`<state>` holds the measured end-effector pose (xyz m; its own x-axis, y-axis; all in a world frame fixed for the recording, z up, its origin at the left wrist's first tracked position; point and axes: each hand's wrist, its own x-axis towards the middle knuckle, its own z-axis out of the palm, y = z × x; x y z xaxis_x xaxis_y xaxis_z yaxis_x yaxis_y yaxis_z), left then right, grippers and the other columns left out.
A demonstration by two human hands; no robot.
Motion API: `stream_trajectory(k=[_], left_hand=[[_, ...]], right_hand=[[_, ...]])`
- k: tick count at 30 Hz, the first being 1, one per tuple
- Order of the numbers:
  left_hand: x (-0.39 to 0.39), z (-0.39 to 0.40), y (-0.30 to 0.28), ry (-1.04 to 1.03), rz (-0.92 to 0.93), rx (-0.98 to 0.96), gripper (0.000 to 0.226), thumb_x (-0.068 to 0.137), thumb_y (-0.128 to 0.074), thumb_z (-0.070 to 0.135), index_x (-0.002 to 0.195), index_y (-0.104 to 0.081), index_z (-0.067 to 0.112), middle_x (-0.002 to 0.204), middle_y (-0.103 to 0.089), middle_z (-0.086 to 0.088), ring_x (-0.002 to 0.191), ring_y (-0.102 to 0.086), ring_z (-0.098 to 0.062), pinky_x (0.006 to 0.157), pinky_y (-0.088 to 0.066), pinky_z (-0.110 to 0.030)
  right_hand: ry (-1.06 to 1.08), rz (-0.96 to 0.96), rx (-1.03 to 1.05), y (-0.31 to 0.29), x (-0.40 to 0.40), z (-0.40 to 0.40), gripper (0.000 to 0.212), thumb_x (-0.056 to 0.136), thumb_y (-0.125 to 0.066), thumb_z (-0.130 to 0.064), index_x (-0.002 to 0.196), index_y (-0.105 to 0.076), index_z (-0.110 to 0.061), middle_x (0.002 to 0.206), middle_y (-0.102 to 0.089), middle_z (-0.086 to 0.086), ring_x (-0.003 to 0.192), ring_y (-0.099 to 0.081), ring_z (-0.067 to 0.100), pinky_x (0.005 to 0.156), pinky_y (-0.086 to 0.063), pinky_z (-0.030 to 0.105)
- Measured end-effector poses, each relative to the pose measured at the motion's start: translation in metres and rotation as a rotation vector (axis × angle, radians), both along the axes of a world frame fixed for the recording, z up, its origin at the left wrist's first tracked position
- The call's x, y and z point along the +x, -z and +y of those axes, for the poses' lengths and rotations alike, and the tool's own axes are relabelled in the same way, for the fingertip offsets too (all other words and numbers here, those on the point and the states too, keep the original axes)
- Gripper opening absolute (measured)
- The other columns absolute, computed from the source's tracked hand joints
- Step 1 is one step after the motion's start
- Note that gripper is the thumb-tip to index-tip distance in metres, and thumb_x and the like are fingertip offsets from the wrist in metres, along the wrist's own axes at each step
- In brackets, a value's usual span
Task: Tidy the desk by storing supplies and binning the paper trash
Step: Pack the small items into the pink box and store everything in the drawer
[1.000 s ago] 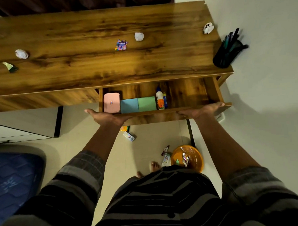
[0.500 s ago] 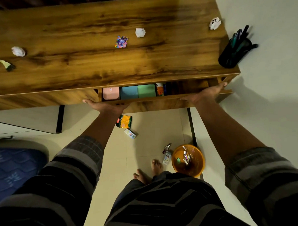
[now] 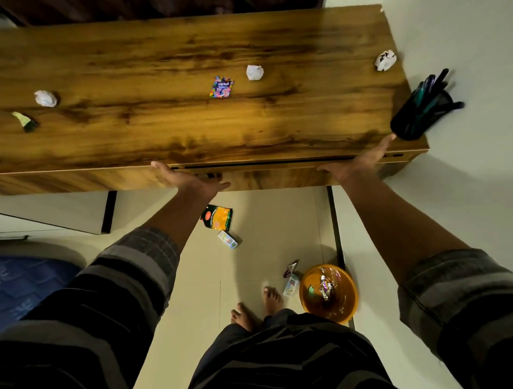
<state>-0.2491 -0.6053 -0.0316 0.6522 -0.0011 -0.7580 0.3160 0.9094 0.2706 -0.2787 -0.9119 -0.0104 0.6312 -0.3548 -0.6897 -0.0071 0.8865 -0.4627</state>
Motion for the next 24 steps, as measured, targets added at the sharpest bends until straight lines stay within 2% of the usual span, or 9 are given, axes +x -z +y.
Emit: stream_trajectory(k=[6, 12, 14, 17, 19, 21, 24], left_hand=[[0.011, -0.001, -0.007, 0.044, -0.078, 0.043, 0.126, 0.065, -0.045, 0.100, 0.164, -0.005, 0.033, 0.172, -0.010, -0.015, 0.155, -0.011, -0.049, 0.114, -0.007, -0.081], [0.020, -0.005, -0.027, 0.053, -0.084, 0.044, 0.114, 0.076, -0.039, 0.096, 0.164, -0.003, 0.033, 0.172, -0.011, -0.013, 0.156, -0.007, -0.046, 0.118, -0.001, -0.076], [0.023, -0.002, -0.025, 0.062, -0.082, 0.015, 0.119, 0.071, -0.042, 0.098, 0.164, -0.004, 0.033, 0.172, -0.011, -0.013, 0.156, -0.007, -0.045, 0.118, -0.001, -0.077], [0.024, 0.006, -0.011, 0.094, -0.079, -0.016, 0.134, 0.061, -0.050, 0.100, 0.165, -0.004, 0.030, 0.172, -0.010, -0.014, 0.156, -0.008, -0.045, 0.118, -0.006, -0.076], [0.018, 0.013, 0.000, 0.149, -0.083, -0.031, 0.143, 0.054, -0.054, 0.101, 0.165, -0.007, 0.024, 0.171, -0.014, -0.016, 0.155, -0.015, -0.047, 0.118, -0.012, -0.075], [0.010, 0.019, 0.009, 0.195, -0.100, -0.034, 0.144, 0.056, -0.051, 0.102, 0.165, -0.010, 0.017, 0.169, -0.020, -0.019, 0.152, -0.025, -0.048, 0.119, -0.017, -0.072], [0.004, 0.023, 0.004, 0.193, -0.113, -0.027, 0.145, 0.059, -0.049, 0.102, 0.165, -0.006, 0.012, 0.169, -0.018, -0.021, 0.151, -0.025, -0.051, 0.120, -0.013, -0.073]], right_hand=[[0.000, 0.024, -0.008, 0.008, 0.018, -0.003, 0.111, 0.077, -0.050, -0.087, 0.160, 0.003, -0.037, 0.168, -0.010, 0.012, 0.151, -0.011, 0.049, 0.110, -0.015, 0.081], [-0.008, 0.099, -0.034, 0.016, 0.032, -0.014, 0.123, 0.064, -0.058, -0.092, 0.158, 0.004, -0.043, 0.167, -0.010, 0.009, 0.150, -0.009, 0.050, 0.105, -0.012, 0.085], [-0.018, 0.095, -0.039, 0.015, 0.032, -0.014, 0.125, 0.062, -0.059, -0.092, 0.158, 0.003, -0.044, 0.167, -0.011, 0.008, 0.150, -0.011, 0.049, 0.104, -0.013, 0.085], [-0.088, 0.064, -0.095, 0.009, 0.026, -0.011, 0.113, 0.073, -0.057, -0.086, 0.159, -0.002, -0.039, 0.166, -0.016, 0.010, 0.150, -0.016, 0.046, 0.110, -0.018, 0.079], [-0.154, 0.029, -0.119, 0.008, 0.020, -0.012, 0.111, 0.074, -0.059, -0.084, 0.159, -0.005, -0.038, 0.165, -0.020, 0.011, 0.149, -0.021, 0.045, 0.110, -0.023, 0.077], [-0.181, 0.009, -0.103, 0.006, 0.013, -0.014, 0.112, 0.074, -0.060, -0.084, 0.160, -0.008, -0.035, 0.163, -0.024, 0.013, 0.148, -0.025, 0.044, 0.110, -0.026, 0.076], [-0.141, -0.030, -0.044, 0.000, 0.003, -0.008, 0.104, 0.080, -0.055, -0.082, 0.160, -0.015, -0.030, 0.160, -0.030, 0.016, 0.145, -0.032, 0.042, 0.112, -0.030, 0.070]])
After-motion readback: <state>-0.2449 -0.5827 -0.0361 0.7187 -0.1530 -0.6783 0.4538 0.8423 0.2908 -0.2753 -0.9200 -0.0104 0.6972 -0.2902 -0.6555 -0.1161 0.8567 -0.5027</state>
